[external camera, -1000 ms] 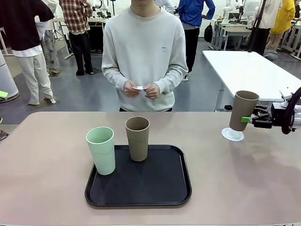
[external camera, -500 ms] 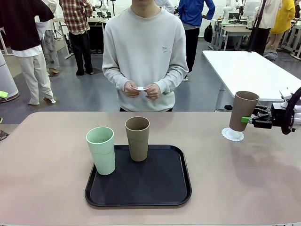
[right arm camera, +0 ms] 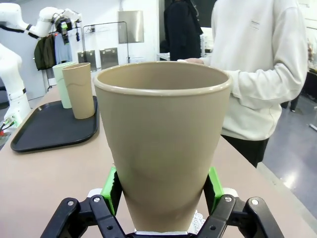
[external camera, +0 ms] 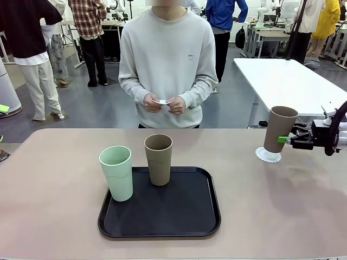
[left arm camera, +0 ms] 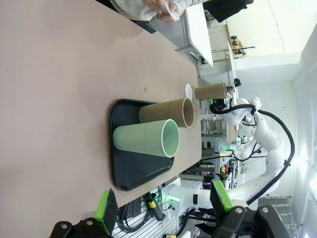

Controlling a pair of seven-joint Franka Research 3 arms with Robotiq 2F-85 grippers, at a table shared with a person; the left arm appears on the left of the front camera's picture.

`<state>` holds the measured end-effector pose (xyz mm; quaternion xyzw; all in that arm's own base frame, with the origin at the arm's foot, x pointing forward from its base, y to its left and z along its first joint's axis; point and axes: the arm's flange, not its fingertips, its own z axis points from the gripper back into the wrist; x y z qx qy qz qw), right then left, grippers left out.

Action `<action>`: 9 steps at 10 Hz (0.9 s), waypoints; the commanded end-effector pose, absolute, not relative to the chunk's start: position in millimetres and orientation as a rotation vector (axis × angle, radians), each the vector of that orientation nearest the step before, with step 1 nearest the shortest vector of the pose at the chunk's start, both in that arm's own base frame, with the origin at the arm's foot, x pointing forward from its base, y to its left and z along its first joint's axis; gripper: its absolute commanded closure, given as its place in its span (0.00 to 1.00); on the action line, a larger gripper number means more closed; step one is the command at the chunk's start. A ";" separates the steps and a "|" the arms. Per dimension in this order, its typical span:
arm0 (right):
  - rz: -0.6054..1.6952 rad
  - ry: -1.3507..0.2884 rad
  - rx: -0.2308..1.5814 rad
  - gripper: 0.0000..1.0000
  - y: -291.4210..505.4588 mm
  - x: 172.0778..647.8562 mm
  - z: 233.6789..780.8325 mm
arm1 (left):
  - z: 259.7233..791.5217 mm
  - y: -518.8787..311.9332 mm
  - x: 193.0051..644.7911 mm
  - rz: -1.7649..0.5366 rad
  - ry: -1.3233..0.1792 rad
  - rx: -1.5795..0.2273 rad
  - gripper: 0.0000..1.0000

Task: Place coasters on the table and set cups on them.
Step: Pick up one Reusable plastic cup and place it on a coaster set by the human.

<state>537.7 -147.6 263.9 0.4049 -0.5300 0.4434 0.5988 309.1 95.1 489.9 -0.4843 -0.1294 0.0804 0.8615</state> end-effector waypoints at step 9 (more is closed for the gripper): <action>1.215 -1.236 0.938 0.18 -142.9 552.9 236.0 | 488.1 96.1 307.6 0.157 -0.286 -1.032 0.00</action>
